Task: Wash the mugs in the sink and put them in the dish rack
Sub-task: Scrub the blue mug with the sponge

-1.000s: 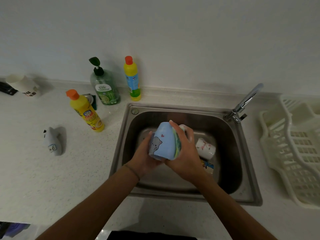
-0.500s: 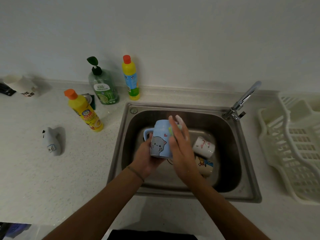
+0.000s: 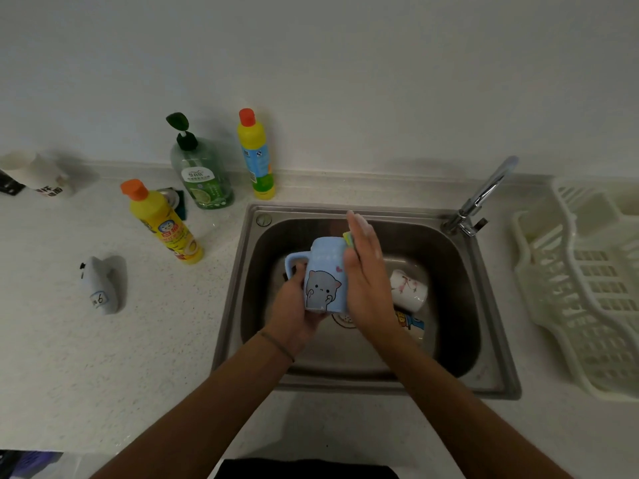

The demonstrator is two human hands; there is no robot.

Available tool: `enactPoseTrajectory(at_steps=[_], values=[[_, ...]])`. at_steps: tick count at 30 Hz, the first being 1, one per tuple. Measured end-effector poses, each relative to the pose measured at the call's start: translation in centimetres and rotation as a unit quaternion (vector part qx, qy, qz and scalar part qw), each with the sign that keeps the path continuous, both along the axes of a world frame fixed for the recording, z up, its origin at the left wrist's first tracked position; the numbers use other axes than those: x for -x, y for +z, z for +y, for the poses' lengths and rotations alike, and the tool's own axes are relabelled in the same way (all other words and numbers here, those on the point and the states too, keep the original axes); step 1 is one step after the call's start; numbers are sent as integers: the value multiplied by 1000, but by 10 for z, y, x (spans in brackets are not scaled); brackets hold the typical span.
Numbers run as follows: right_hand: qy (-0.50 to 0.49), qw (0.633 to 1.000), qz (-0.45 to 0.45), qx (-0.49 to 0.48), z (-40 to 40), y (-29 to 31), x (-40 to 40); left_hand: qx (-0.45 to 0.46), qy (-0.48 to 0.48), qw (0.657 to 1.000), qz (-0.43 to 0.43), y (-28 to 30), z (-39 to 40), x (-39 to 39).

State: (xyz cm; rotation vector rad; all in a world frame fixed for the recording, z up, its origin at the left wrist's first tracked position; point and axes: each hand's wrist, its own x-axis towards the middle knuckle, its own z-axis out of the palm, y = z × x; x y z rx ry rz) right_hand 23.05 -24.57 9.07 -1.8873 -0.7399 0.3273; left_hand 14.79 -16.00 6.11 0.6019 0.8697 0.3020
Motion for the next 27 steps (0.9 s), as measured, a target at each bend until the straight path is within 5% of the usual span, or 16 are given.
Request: enactPoseTrajectory(at_steps=[6,8,12,17,23,27], values=[[76,972,-212,69,-11,-11,40,6,13,1000,-22,0,5,6],[71,982,-171,41,-9,-10,29,16,15,1000,-10,-1,4,6],[14,998,48,31,2,-2,6,57,29,998,-7,-1,0,-2],[77,978,-178,79,-4,-12,38,29,56,998,-11,0,7,3],[40,997,13,58,11,-3,3,28,32,999,9,-7,4,2],[64,972,-196,111,5,-15,39,-16,43,999,8,-6,11,4]])
